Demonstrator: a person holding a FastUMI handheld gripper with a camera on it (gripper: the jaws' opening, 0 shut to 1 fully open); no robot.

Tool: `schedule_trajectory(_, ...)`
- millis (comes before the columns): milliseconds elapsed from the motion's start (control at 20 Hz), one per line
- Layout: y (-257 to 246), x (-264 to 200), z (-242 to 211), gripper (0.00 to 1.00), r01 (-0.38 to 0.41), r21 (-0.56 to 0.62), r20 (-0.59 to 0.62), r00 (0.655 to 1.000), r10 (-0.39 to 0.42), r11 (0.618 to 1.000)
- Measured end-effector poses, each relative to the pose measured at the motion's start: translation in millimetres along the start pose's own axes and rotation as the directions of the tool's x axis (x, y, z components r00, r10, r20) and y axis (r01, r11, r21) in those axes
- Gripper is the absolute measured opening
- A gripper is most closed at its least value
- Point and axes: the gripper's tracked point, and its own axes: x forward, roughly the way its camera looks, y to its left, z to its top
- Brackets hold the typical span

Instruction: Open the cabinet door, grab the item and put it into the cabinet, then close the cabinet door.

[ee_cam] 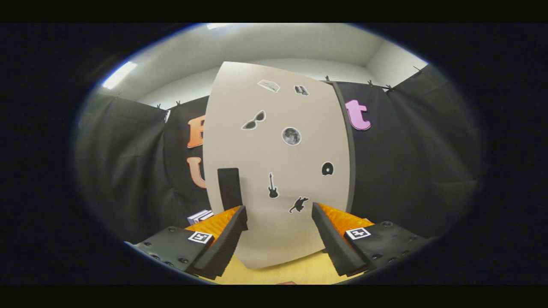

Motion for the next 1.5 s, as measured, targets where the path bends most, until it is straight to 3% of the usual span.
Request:
schedule_trajectory(300, 23.1, 32.4, -14.6, 0.98, -0.042, -0.011, -0.033, 0.999, 0.042, 0.999)
schedule_trajectory(1150, 30.2, 124.0, -25.5, 0.96, 0.026, -0.075, -0.052, 0.998, -0.03, 0.997)
schedule_trajectory(1500, 31.3, 152.2, -27.7, 0.95, 0.055, -0.042, -0.042, 0.998, -0.056, 0.998)
